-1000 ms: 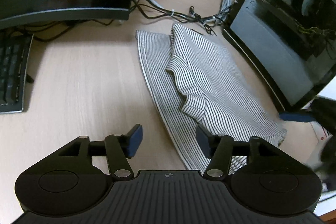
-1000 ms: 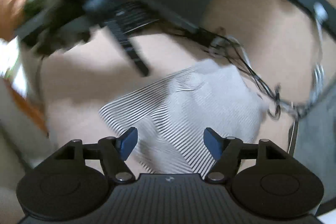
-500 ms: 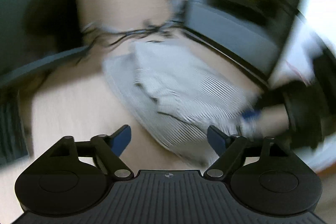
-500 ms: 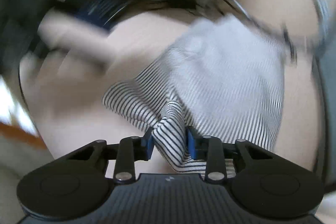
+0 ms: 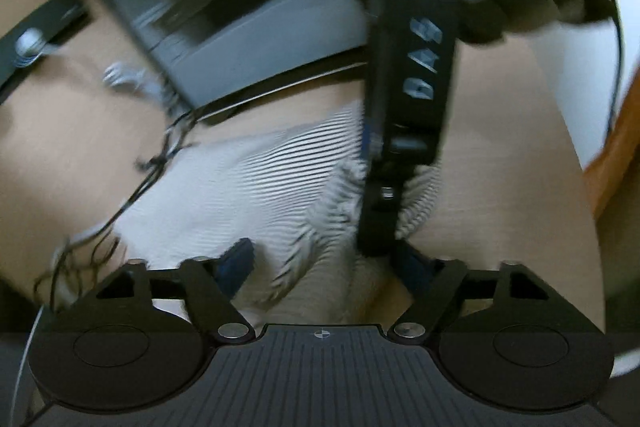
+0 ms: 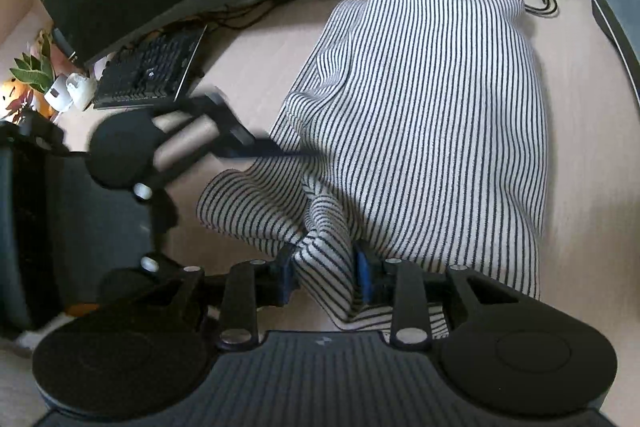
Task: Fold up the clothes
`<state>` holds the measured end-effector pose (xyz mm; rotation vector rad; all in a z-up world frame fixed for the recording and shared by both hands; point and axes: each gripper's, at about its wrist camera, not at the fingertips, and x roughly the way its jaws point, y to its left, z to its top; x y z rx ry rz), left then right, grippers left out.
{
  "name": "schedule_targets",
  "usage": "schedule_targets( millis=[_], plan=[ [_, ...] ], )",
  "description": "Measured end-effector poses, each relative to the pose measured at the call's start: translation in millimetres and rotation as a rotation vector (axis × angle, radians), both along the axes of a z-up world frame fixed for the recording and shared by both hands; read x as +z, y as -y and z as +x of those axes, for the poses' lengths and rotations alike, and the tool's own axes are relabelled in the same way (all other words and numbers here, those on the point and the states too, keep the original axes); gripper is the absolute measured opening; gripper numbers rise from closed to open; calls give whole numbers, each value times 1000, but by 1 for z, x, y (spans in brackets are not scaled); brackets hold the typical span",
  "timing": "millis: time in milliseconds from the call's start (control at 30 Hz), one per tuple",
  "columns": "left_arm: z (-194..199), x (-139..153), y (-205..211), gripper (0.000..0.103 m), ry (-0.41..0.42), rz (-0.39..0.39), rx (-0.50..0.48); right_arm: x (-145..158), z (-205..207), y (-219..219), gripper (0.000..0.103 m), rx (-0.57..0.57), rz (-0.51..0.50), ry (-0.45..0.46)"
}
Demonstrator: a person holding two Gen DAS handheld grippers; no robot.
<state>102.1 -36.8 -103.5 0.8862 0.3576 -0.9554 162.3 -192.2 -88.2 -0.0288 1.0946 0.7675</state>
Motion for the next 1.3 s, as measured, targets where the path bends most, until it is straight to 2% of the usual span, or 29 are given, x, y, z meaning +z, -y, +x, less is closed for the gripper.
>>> schedule_targets(
  millis=[33, 100, 167, 200, 267, 367, 533, 600, 633, 667, 767, 833, 900, 1000, 1100, 1167, 1300],
  plan=[
    [1, -1, 0, 55, -8, -5, 0, 5, -3, 2, 31, 6, -12, 24],
    [3, -2, 0, 47, -25, -20, 7, 23, -18, 7, 41, 35, -46, 147],
    [18, 4, -5, 44, -134, -75, 59, 38, -41, 8, 74, 97, -131, 343],
    [26, 8, -8, 43, -198, -107, 90, 39, -52, 8, 78, 141, -182, 433],
    [44, 15, -14, 43, -331, -177, 154, 32, -70, 6, 78, 228, -276, 573],
    [68, 22, -20, 43, -477, -260, 243, 5, -83, -3, 78, 280, -372, 693],
    [89, 24, -18, 43, -592, -343, 339, -48, -91, -29, 79, 379, -525, 927],
    [94, 24, -18, 43, -621, -372, 374, -59, -89, -36, 75, 378, -561, 1001],
    [93, 24, -20, 43, -628, -383, 391, -58, -81, -38, 50, 357, -557, 970],
    [92, 23, -21, 43, -634, -394, 408, -54, -73, -39, 38, 332, -540, 913],
    [87, 32, -33, 49, -639, -425, 433, -35, -53, -38, 29, 285, -475, 770],
    [81, 45, -50, 61, -652, -455, 435, -19, -43, -34, 26, 270, -425, 690],
    [79, 62, -75, 72, -651, -521, 457, -6, -41, -31, 24, 278, -392, 635],
    [84, 86, -108, 72, -641, -636, 517, 12, -48, -32, 23, 325, -353, 538],
    [99, 95, -109, 68, -600, -686, 543, 40, -71, -29, 22, 461, -348, 449],
    [107, 86, -95, 64, -613, -668, 536, 60, -85, -27, 22, 539, -359, 409],
    [109, 47, -60, 52, -648, -498, 567, 111, -92, -31, 22, 582, -384, 465]
  ],
)
